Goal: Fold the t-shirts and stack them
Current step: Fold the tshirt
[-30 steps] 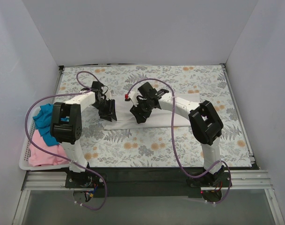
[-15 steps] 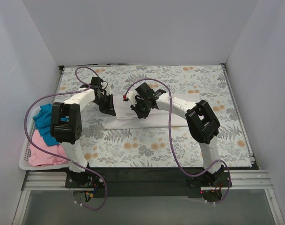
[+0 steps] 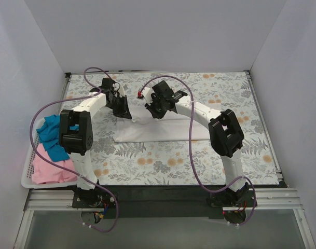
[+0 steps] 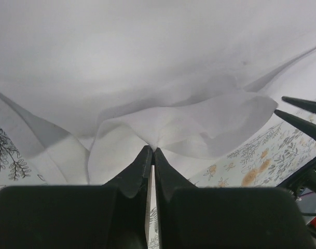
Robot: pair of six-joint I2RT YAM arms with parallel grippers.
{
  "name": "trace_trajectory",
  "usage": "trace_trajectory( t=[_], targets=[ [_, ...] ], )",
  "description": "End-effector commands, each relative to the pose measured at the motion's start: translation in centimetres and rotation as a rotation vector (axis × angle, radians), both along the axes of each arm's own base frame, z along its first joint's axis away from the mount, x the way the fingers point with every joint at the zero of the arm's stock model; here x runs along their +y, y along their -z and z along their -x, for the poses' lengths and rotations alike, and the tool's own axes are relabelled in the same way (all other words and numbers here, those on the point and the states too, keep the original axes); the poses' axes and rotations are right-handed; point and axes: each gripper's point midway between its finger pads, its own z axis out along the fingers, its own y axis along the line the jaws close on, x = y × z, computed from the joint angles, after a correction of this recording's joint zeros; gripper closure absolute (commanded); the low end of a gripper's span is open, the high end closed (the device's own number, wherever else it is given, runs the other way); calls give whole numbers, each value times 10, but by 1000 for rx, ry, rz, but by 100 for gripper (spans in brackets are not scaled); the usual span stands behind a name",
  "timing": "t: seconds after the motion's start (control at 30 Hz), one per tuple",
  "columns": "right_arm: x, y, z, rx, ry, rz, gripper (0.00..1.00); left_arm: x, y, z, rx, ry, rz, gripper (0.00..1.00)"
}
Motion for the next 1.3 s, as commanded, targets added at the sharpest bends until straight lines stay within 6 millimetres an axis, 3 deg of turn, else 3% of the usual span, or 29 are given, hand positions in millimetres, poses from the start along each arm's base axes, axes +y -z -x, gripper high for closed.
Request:
trace_trajectory(
  t=[0.0,0.07,0.1,0.17,0.3,0.43,0.53,0.57,0.63,0.67,0.73,0.87,0.97,1.1,1.27],
  targets=[
    [3,-15,-30,-62,64,-31,77,-8,-16,-20,-55,-11,48,100],
    [0,-11,-35,-62,89,-20,66,-9,-15,-25,-51,-35,57,100],
    [-2,-10,-37,-64,98,-16,52,-9,-13,-29,-58,-46,63,97],
    [-5,-12,-38,-69,109,-11,44,-10,-13,-33,-49,-73,77,89],
    [-18,-14,-37,-68,132,0,43,-16,-24,-49,-108,-102,137,84],
    [-43,-18,-37,-54,172,17,41,-26,-39,-62,-159,-121,219,81],
    [-73,-26,-42,-43,214,19,38,-25,-48,-72,-188,-135,255,78],
    [-92,-29,-44,-31,234,28,36,-23,-57,-73,-208,-131,261,78],
    [-109,-30,-42,-9,236,31,38,-16,-68,-69,-250,-96,260,78],
    [-129,-27,-40,13,254,47,42,-11,-80,-57,-281,-85,246,78],
    [-151,-24,-42,8,253,80,46,-1,-82,-43,-317,-73,187,80],
    [-182,-7,-43,29,263,137,55,6,-67,0,-278,25,82,85],
    [-198,0,-54,28,277,165,56,-9,-49,13,-240,104,34,85],
    [-209,10,-71,23,290,201,56,-34,-30,5,-216,144,0,84],
    [-221,30,-85,35,303,241,57,-66,-11,-27,-213,187,-20,84]
  ],
)
